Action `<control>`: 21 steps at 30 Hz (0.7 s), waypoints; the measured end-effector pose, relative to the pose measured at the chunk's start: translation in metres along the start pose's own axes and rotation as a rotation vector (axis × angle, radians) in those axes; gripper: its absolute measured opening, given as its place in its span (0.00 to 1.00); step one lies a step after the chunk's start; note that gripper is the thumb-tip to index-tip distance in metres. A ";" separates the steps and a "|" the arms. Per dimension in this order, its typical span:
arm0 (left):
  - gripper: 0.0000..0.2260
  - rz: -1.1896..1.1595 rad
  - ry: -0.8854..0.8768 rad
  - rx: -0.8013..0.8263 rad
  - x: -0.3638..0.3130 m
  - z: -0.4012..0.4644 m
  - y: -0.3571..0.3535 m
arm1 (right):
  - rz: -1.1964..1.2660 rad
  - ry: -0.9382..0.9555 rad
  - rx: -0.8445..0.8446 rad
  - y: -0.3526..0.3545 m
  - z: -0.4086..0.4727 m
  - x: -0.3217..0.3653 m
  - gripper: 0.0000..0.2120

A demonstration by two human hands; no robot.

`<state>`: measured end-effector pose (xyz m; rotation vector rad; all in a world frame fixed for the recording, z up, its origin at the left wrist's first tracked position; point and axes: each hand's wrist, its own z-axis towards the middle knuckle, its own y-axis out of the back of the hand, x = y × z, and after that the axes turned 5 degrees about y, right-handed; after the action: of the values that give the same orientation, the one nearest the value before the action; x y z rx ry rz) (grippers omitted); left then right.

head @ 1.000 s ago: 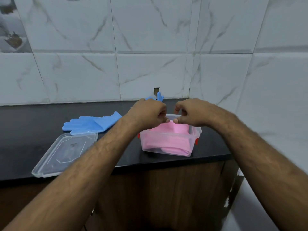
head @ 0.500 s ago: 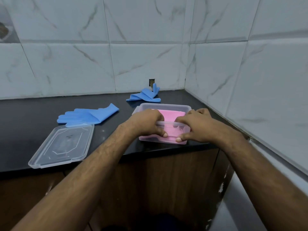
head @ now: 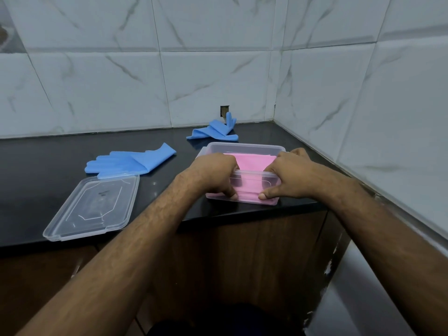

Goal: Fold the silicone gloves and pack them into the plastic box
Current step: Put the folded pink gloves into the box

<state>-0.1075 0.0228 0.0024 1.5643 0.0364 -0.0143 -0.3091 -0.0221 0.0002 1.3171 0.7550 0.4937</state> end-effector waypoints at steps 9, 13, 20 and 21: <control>0.22 0.086 0.004 -0.070 -0.001 -0.007 -0.002 | 0.045 0.022 -0.058 -0.009 -0.005 -0.002 0.30; 0.23 0.172 -0.008 -0.110 0.003 -0.012 -0.001 | 0.102 0.044 -0.134 -0.010 -0.009 -0.002 0.31; 0.26 0.080 -0.026 -0.312 0.024 -0.030 -0.012 | 0.201 -0.006 -0.391 -0.018 -0.033 0.010 0.19; 0.25 0.068 -0.026 -0.312 0.025 -0.031 -0.014 | 0.212 -0.031 -0.430 -0.021 -0.035 0.014 0.18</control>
<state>-0.0834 0.0538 -0.0126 1.2528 -0.0336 0.0241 -0.3276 0.0068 -0.0259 1.0008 0.4508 0.7581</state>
